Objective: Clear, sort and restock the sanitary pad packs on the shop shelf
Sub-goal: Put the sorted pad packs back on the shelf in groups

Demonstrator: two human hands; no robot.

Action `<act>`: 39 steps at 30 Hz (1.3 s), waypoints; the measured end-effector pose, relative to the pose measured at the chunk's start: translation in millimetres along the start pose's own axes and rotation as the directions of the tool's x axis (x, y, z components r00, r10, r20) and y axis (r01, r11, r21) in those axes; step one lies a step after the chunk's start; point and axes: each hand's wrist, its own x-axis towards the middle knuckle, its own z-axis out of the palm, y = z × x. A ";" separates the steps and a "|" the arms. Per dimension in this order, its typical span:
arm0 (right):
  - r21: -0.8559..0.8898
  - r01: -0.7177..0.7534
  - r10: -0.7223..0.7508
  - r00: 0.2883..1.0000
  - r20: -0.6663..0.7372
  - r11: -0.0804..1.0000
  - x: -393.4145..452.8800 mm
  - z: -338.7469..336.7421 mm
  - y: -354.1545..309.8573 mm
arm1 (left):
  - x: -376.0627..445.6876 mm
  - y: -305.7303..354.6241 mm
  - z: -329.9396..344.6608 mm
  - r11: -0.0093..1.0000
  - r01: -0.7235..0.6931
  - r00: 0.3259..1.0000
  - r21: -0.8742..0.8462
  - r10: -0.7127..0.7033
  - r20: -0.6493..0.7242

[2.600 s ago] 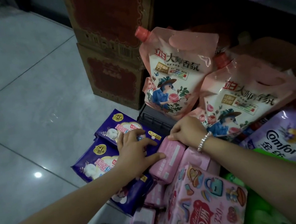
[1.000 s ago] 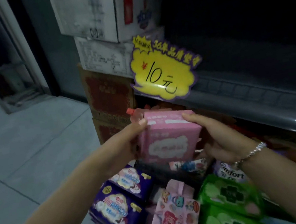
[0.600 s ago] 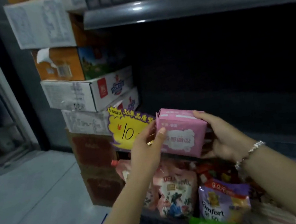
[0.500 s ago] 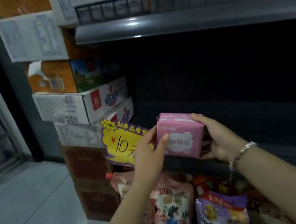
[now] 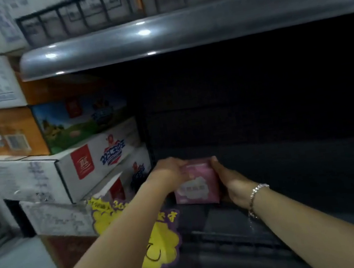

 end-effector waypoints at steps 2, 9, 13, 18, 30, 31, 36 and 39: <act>-0.129 0.037 -0.035 0.999 0.016 0.991 18.6 2.3 1.6 | 20.3 -10.6 -2.7 0.999 0.028 0.999 0.041 -0.029 0.015; -0.250 0.093 -0.082 0.995 0.051 0.964 57.2 9.8 6.0 | 65.0 -31.4 -1.0 0.940 -0.138 0.987 0.312 0.156 -0.033; -0.545 0.250 -0.280 0.960 0.029 0.800 61.2 4.0 17.0 | 76.4 -41.5 7.3 0.936 -0.207 0.974 0.285 0.225 -0.032; -0.777 0.278 -0.348 0.934 0.082 0.565 61.5 6.0 21.4 | 94.0 -54.1 5.8 0.948 -0.159 0.971 0.277 0.201 -0.130; -0.906 0.229 -0.284 0.950 0.129 0.355 56.7 8.1 24.4 | 120.4 -64.6 8.9 0.997 -0.001 0.992 0.083 0.012 -0.130; -0.905 0.230 -0.281 0.951 0.130 0.357 56.2 7.6 24.3 | 119.3 -61.8 7.6 0.990 0.006 0.990 0.143 0.014 -0.139; -0.892 0.233 -0.283 0.951 0.125 0.387 54.7 4.5 22.6 | 105.5 -50.0 6.7 0.992 0.015 0.998 0.126 -0.006 -0.065; -0.845 0.284 -0.334 0.933 0.134 0.453 51.9 3.9 17.9 | 82.3 -35.4 -11.8 0.989 0.002 0.996 0.147 0.012 -0.090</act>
